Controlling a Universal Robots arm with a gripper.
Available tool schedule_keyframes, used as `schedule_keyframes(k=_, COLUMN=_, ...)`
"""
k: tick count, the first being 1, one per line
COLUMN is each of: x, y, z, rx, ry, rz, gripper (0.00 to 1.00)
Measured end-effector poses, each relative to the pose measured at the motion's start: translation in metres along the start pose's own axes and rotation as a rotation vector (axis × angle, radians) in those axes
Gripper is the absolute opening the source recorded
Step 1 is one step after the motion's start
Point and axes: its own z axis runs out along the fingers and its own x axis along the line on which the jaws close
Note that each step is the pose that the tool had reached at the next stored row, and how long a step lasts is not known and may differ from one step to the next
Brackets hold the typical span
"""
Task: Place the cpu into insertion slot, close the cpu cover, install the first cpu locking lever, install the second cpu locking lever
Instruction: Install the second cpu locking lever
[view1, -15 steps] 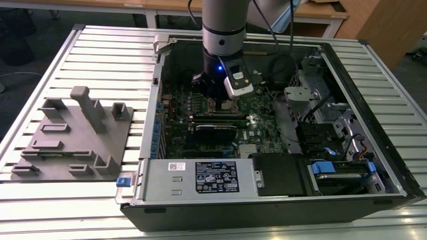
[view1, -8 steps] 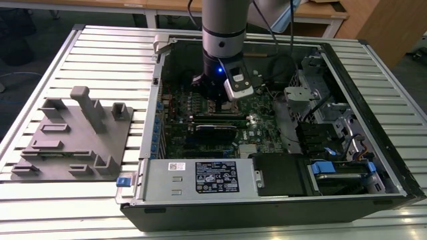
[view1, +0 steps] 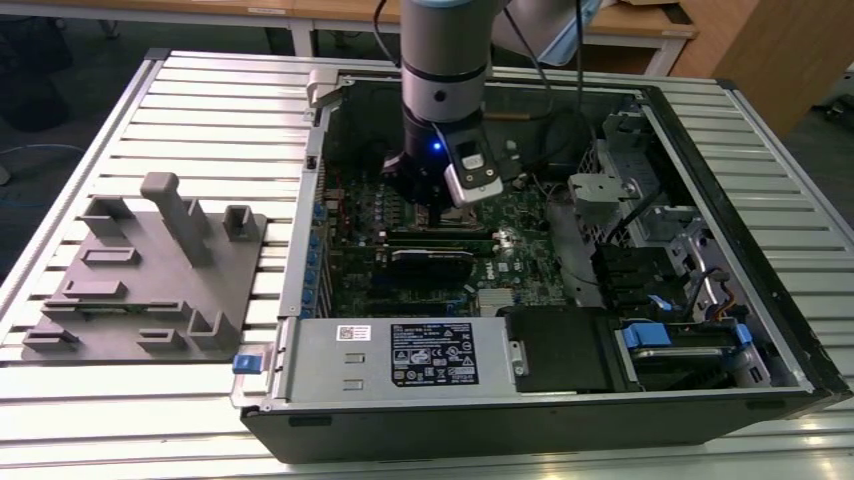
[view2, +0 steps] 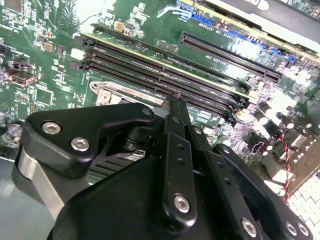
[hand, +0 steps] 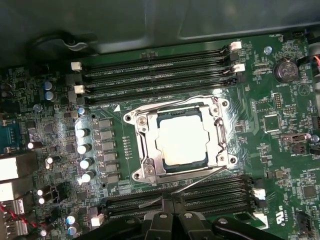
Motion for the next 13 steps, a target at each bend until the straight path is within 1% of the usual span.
schedule_keyframes(k=8, x=0.0008, y=-0.0001, z=0.0011, rx=0.0, ry=0.0, rz=0.0, gripper=0.11)
schedule_keyframes(k=13, x=0.0028, y=-0.0004, z=0.0011, rx=-0.0002, ry=-0.0009, rz=-0.001, gripper=0.11)
